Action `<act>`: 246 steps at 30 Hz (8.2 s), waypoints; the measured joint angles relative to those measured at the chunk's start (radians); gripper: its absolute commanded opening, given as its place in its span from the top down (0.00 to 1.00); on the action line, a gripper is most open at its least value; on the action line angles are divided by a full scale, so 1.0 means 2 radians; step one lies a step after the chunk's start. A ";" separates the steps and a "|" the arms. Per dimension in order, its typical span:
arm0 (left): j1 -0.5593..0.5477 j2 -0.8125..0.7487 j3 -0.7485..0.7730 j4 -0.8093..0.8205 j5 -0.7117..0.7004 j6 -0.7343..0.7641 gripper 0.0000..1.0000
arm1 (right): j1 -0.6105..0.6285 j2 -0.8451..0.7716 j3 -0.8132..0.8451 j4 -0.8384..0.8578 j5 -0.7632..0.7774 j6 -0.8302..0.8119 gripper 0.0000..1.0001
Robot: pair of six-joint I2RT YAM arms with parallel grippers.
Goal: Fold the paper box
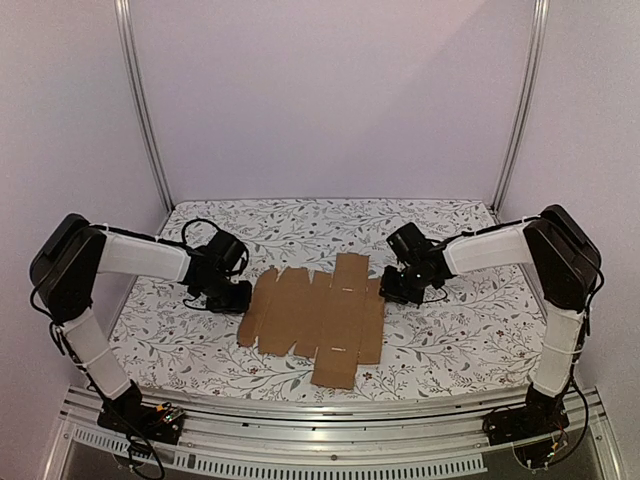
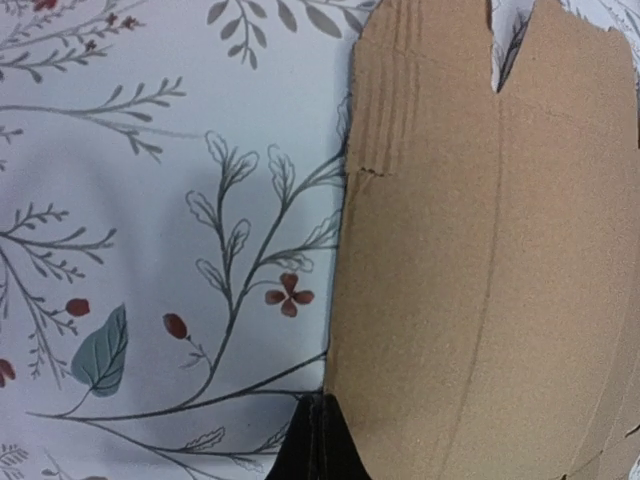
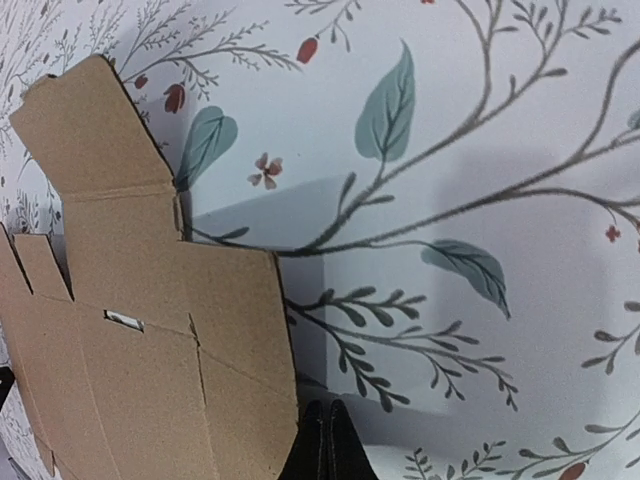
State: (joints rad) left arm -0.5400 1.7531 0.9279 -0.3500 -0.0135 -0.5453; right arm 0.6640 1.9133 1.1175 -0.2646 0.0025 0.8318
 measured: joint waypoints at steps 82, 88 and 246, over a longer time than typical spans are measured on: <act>-0.073 -0.001 -0.001 0.001 0.080 -0.055 1.00 | -0.031 -0.047 -0.249 0.399 -0.307 0.080 0.52; -0.076 0.002 -0.001 0.009 0.080 -0.055 1.00 | -0.030 -0.030 -0.269 0.464 -0.318 0.114 0.60; -0.050 -0.030 0.134 -0.019 0.111 -0.083 1.00 | 0.105 -0.012 0.269 -0.275 0.097 -0.662 1.00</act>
State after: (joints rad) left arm -0.6403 1.6936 1.1969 -0.3870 0.2085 -0.7113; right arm 0.8745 1.8900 1.6554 -0.8146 0.1974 -0.4927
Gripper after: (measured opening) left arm 0.004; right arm 0.007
